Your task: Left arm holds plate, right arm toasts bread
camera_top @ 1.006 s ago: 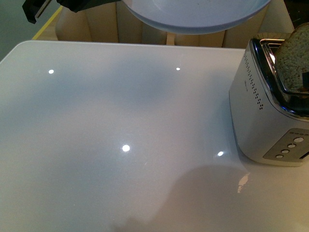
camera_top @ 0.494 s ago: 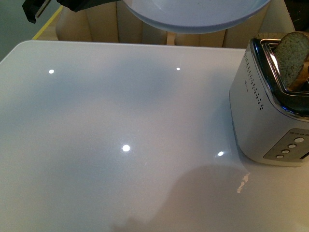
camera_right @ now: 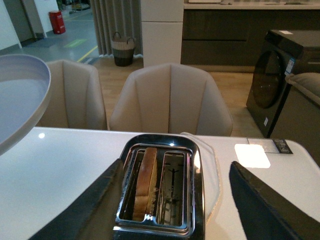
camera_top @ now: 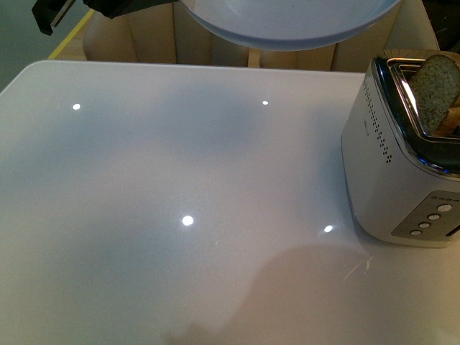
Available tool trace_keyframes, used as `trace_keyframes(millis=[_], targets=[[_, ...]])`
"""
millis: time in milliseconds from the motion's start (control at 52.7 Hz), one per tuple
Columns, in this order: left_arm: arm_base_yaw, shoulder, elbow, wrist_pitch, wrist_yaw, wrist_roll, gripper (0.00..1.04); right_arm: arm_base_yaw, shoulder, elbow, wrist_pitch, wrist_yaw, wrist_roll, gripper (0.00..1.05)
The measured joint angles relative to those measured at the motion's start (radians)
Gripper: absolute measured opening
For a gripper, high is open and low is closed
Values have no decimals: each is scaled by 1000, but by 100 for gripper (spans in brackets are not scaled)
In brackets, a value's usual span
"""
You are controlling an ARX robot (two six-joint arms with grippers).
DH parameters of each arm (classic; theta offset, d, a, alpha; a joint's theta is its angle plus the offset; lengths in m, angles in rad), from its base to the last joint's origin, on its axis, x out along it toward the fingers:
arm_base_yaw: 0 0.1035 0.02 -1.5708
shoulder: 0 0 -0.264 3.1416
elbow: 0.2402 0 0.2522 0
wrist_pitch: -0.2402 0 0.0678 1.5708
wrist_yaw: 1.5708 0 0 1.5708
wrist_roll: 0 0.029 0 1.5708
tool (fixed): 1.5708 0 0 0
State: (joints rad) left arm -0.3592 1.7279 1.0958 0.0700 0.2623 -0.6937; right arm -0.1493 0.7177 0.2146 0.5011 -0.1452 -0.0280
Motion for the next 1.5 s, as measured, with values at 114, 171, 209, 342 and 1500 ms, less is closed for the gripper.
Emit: trace_keyframes(millis=[114, 171, 209, 342, 1500], targets=[[0, 0, 0, 0, 0, 0, 3, 26, -48, -53, -4, 28, 13, 43], [0, 0, 0, 0, 0, 0, 3, 36, -71, -71, -10, 38, 14, 34], [0, 0, 0, 0, 0, 0, 3, 44, -90, -81, -16, 48, 14, 27], [0, 0, 0, 0, 0, 0, 3, 121, -145, -109, -42, 135, 16, 8], [0, 0, 0, 0, 0, 0, 3, 146, -537, -196, -320, 145, 18, 2]])
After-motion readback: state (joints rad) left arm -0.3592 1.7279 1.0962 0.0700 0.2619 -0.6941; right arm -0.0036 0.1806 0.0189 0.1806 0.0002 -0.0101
